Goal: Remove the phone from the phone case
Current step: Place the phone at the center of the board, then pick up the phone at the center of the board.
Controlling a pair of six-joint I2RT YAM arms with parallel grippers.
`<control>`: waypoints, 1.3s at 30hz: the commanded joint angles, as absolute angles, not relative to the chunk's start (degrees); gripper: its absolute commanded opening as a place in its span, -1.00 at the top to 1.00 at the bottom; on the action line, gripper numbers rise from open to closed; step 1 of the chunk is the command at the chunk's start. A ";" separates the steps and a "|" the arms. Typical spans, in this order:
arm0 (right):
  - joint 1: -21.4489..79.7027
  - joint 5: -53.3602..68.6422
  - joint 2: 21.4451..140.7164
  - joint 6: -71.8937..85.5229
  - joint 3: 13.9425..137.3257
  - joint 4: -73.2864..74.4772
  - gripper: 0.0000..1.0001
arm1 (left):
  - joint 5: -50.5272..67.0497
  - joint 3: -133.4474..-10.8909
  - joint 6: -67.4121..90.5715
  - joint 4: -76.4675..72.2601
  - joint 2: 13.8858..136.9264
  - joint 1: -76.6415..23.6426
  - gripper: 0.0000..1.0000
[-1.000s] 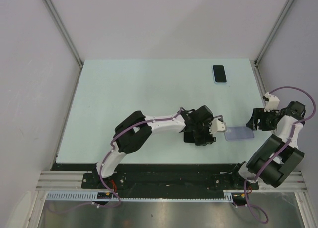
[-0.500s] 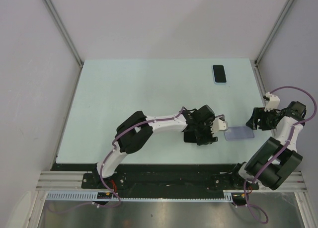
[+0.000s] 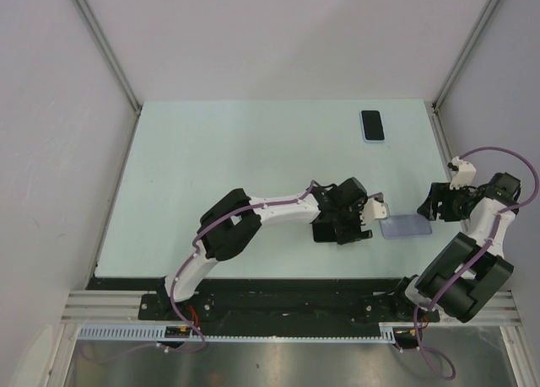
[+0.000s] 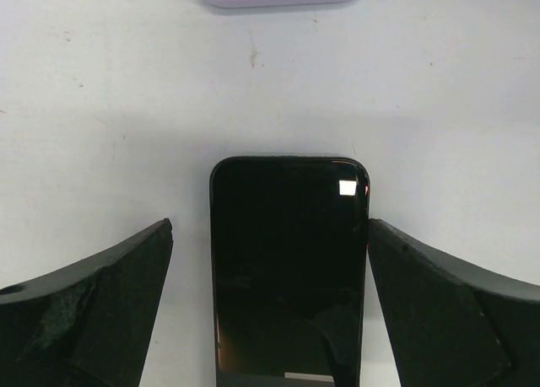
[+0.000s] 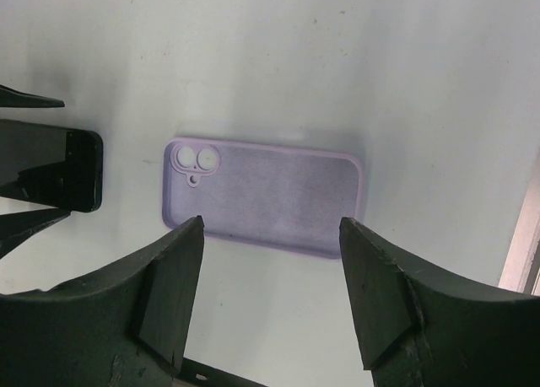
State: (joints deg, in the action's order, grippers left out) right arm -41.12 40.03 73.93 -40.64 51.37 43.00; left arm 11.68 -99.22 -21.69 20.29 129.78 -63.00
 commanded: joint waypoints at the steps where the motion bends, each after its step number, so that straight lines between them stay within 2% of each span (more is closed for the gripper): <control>1: -40.00 40.61 71.90 -39.74 51.42 41.93 -0.40 | 11.86 -99.24 -21.18 20.92 126.67 -63.28 -1.00; 8: -31.40 35.17 70.49 -32.97 51.42 34.73 -0.50 | 12.31 -92.29 -21.62 20.92 114.89 -62.67 -1.00; 9: -30.25 34.63 70.31 -32.44 51.42 33.59 -0.80 | 12.22 -91.33 -21.71 20.92 113.39 -61.97 -1.00; 11: -26.74 31.75 70.75 -29.12 51.42 29.28 -0.82 | 12.22 -88.60 -21.53 20.92 109.71 -60.91 -1.00; 12: -25.50 30.60 71.01 -28.22 51.42 27.61 -0.99 | 12.39 -87.72 -21.27 20.92 108.47 -59.78 -1.00; 19: -14.16 18.12 77.15 -22.07 53.86 11.46 -0.99 | 13.18 -78.68 -22.50 20.83 98.71 -52.92 -1.00; 24: -11.17 14.33 89.00 -14.87 61.25 5.64 -0.99 | 14.94 -74.01 -23.99 20.83 91.16 -45.80 -1.00; 32: -3.96 6.16 106.51 -11.78 75.83 3.78 -1.00 | 18.98 -65.22 -25.75 20.92 81.84 -32.98 -1.00; 39: -1.14 1.41 120.13 -6.33 91.46 6.85 -0.99 | 21.09 -60.39 -26.37 20.74 76.21 -25.85 -1.00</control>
State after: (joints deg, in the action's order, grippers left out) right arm -2.02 6.26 115.09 -10.83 82.76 6.20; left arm 17.45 -61.91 -24.73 21.15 79.85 -28.32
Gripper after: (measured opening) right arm 0.994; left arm 0.996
